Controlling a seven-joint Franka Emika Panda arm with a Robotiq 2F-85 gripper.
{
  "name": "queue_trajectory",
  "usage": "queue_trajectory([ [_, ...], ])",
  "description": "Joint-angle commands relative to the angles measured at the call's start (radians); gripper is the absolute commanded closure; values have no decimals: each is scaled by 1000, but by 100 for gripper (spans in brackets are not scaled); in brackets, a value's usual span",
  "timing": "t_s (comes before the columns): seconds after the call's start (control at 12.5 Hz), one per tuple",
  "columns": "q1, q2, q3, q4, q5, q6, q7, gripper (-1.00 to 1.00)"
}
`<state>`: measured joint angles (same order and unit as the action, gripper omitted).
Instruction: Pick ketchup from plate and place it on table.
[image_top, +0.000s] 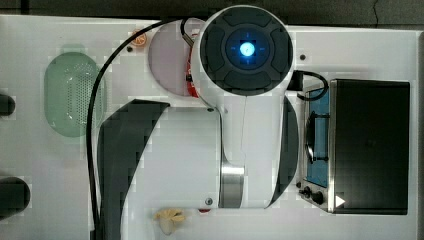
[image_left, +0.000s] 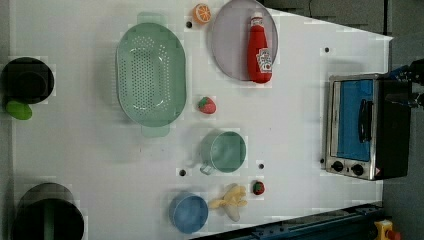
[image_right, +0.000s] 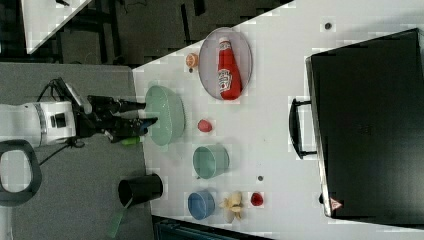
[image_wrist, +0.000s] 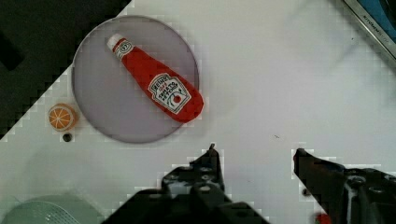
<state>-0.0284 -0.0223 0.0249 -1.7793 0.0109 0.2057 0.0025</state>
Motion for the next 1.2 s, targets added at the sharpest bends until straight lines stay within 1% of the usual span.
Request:
queue_trajectory([
  [0.08,-89,-172,58,-75,13,-155,17,-60],
  [0.16,-89,-172,58,-76,13,-155,17,-82],
  [0.24,-89,-172,58,-76,13,-154,17,-99],
  [0.4,-88,-169,61,-76,13,-148,13,-100],
  [0.64,-85,-137,69,-75,13,-126,-84,-100],
  [1.04,-79,-24,76,-73,13,-40,-291,-100],
  [1.2,-71,32,80,-71,13,-12,-341,-100],
])
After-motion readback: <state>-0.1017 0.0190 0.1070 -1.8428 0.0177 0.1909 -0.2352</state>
